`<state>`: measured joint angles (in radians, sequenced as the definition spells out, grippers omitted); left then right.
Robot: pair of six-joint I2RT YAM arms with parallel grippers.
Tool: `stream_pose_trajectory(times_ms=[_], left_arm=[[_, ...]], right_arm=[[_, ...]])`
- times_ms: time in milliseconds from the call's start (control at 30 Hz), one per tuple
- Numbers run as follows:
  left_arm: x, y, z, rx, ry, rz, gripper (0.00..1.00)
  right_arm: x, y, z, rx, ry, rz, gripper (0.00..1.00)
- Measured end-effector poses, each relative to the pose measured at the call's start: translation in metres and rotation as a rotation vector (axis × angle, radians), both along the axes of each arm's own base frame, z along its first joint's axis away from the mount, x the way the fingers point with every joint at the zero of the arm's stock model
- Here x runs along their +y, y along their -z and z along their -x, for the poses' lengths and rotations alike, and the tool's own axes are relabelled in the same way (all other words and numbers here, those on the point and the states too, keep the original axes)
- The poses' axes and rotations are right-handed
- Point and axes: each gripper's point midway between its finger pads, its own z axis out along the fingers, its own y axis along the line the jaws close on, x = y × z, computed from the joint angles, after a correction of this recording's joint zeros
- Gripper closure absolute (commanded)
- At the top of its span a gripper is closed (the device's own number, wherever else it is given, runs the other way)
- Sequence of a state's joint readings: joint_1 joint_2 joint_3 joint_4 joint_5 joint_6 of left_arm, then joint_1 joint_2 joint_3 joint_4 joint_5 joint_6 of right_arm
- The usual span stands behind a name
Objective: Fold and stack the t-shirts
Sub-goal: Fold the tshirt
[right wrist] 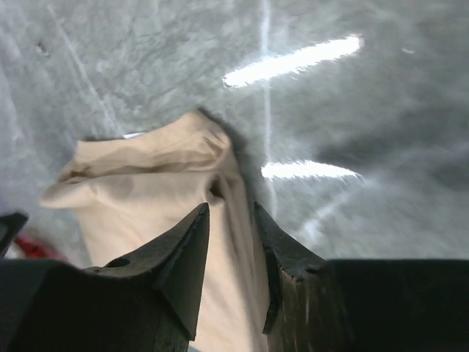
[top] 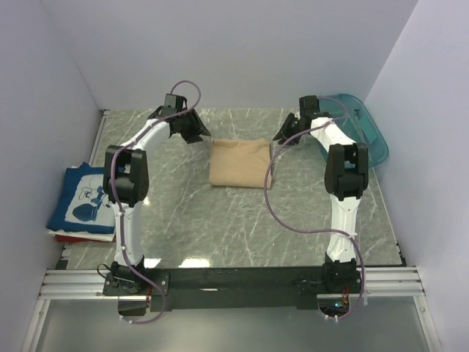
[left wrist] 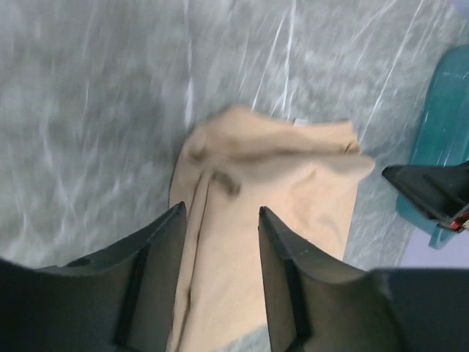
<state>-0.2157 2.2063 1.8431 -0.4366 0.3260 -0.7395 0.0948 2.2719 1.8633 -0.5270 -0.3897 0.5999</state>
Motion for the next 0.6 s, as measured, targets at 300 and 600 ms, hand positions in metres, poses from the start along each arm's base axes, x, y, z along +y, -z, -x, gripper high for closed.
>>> stream_pose_trajectory(times_ms=[300,600], left_arm=[[-0.048,-0.006,0.072,0.030,0.026,-0.016,0.97],[-0.076,0.034,0.098,0.080,0.032,-0.096,0.99]], right_arm=[[0.027,-0.059,0.057,-0.117,-0.031,0.181,0.62],[0.106,-0.034,0.096,-0.127,-0.195,0.238,0.62]])
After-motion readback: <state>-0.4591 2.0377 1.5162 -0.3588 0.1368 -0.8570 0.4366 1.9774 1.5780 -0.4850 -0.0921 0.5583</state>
